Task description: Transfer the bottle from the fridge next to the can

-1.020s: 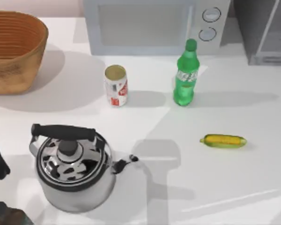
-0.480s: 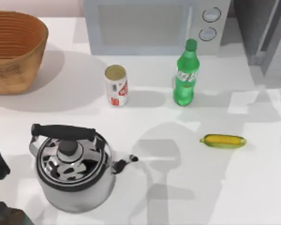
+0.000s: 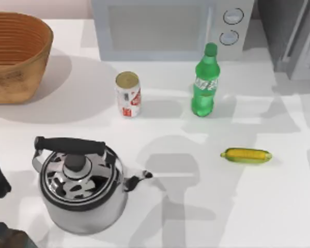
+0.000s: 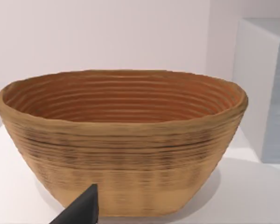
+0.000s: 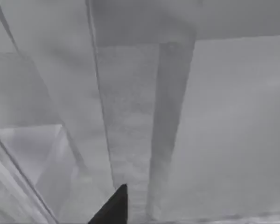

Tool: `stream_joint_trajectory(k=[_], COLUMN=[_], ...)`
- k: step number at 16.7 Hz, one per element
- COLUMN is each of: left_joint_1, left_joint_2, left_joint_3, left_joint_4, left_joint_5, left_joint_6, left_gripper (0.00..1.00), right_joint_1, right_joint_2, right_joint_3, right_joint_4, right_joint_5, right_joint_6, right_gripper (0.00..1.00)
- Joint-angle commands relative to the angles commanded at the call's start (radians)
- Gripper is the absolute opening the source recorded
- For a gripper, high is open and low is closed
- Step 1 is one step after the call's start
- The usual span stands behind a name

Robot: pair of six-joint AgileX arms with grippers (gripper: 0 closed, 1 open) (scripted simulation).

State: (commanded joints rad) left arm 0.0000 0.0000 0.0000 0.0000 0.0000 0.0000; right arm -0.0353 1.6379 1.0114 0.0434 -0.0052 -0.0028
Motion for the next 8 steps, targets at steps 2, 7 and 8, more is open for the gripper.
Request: stream_joint_trajectory(k=[2, 7, 8], left_joint_1=[0.0, 0.0, 0.0], left_joint_2=[0.0, 0.0, 0.0], left_joint_3=[0.0, 0.0, 0.0], left_joint_4=[0.0, 0.0, 0.0], left_joint_5=[0.0, 0.0, 0.0], left_joint_6=[0.0, 0.0, 0.0], left_gripper=[1.0, 1.0, 1.0], right_joint_1=[0.0, 0.0, 0.0], right_joint_2=[0.05, 0.234, 0.268], right_joint_3=[0.057, 0.291, 0.336], right_joint_4=[-0.011, -0.058, -0.067], right_joint_5=[0.002, 0.004, 0.005], right_joint_6=[-0.001, 0.001, 0.002], right_gripper=[1.0, 1.0, 1.0])
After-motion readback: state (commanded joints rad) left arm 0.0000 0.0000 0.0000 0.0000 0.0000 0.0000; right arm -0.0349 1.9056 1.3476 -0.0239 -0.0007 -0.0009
